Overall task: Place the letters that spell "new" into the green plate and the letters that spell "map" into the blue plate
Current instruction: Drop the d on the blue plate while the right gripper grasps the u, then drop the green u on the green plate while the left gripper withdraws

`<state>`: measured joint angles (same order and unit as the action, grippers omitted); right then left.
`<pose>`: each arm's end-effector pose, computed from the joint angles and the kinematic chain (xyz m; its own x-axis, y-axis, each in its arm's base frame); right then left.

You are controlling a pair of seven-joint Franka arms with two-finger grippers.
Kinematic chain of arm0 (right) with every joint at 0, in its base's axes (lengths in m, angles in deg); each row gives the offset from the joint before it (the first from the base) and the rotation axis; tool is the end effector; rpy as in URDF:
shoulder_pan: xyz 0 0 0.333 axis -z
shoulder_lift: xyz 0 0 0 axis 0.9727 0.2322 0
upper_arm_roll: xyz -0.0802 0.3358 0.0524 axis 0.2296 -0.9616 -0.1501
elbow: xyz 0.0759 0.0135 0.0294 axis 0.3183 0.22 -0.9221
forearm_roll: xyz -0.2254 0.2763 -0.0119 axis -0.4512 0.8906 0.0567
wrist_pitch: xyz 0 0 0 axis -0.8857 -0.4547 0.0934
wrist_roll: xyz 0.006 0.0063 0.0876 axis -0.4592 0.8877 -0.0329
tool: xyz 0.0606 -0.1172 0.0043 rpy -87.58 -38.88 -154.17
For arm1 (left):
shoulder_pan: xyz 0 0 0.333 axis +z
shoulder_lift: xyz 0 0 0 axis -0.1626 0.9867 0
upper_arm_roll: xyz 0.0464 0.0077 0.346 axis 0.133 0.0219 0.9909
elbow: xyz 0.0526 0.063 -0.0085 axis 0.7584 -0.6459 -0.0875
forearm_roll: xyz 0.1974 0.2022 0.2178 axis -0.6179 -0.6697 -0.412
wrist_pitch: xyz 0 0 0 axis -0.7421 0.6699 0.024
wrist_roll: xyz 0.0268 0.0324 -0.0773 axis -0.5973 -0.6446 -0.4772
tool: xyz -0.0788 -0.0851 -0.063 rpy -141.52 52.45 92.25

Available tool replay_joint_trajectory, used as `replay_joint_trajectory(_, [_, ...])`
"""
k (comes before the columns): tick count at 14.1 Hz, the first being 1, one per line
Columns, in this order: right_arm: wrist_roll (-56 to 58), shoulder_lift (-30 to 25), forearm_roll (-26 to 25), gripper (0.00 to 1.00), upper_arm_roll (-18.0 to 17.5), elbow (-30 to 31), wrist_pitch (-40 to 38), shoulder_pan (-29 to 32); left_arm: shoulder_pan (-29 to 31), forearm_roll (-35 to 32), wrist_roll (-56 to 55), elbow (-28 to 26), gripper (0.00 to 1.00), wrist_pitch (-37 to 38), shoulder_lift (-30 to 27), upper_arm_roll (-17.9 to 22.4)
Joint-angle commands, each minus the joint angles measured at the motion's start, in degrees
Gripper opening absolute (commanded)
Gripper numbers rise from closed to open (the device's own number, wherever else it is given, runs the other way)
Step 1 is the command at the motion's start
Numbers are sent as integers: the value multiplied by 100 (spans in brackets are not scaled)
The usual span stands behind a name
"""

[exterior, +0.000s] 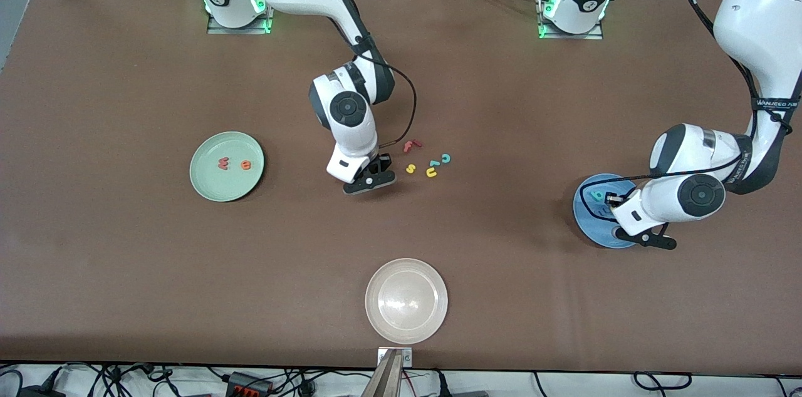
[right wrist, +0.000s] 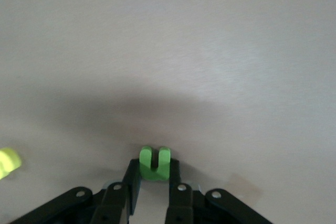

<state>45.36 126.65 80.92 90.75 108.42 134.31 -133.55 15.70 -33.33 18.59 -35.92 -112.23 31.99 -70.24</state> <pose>0.5373 0.4330 0.2082 0.9553 0.2835 0.0833 0.2826 -0.9590 0.0235 0.6431 0.0276 0.2491 0.9593 -0.1899 -0.2092 -0.2126 -0.9728 -0.0920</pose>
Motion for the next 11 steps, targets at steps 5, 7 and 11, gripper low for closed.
replay_joint_trajectory(5, [283,-1441,-20,5,1105,1404,-1537,363,8,-126,31,345,100,538,-379,-592])
replay_joint_trajectory(7, [353,-1872,-46,5,1501,2013,-1633,311,-10,-117,22,776,100,1178,-371,-908])
replay_joint_trajectory(11, [1099,-1883,-64,6,2126,2243,-2064,494,-334,-82,22,1471,100,2093,-371,-1015])
